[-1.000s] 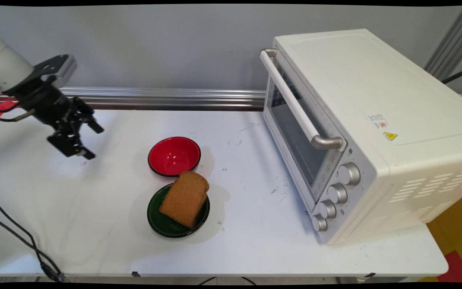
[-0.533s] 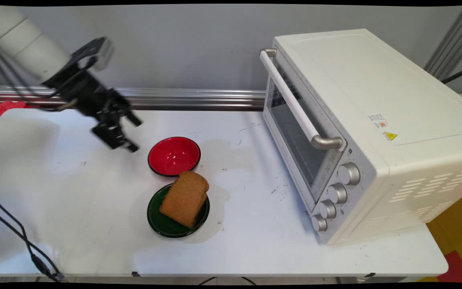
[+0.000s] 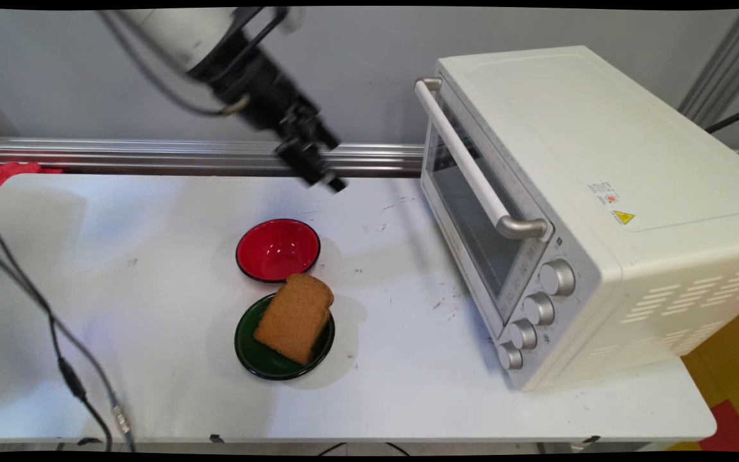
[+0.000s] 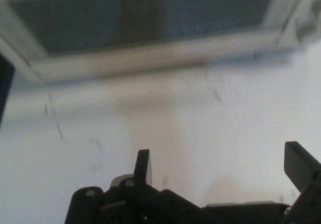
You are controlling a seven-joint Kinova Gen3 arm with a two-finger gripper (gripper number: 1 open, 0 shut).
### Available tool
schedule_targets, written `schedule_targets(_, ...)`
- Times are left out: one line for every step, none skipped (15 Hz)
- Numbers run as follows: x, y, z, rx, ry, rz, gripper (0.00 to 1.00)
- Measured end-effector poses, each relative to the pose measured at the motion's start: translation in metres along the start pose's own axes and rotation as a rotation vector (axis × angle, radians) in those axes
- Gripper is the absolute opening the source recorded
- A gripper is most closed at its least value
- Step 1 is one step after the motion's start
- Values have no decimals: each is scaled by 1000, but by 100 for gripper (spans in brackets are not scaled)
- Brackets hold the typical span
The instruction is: Open the oven
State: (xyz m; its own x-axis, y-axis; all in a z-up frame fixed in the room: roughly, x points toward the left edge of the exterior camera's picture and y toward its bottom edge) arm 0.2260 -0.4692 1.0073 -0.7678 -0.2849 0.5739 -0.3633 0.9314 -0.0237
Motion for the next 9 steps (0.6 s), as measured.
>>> schedule_targets(15,-1,1,9,13,0,100)
schedule_targets(24,-2,1,16,21,0,100)
schedule_targets(39,-5,1,29,36,-1,100)
schedule_targets(49,-7,1,38,45,-2,100)
schedule_targets(58,-9,1,47,54,-4,100)
schedule_targets(70,-11,2,56,64,-6,100)
schedule_targets(79,-13,2,60,71,-9,100)
schedule_targets(87,-15,3,60,76,-11,100)
schedule_targets(95,-16,5,59,80,-14,100)
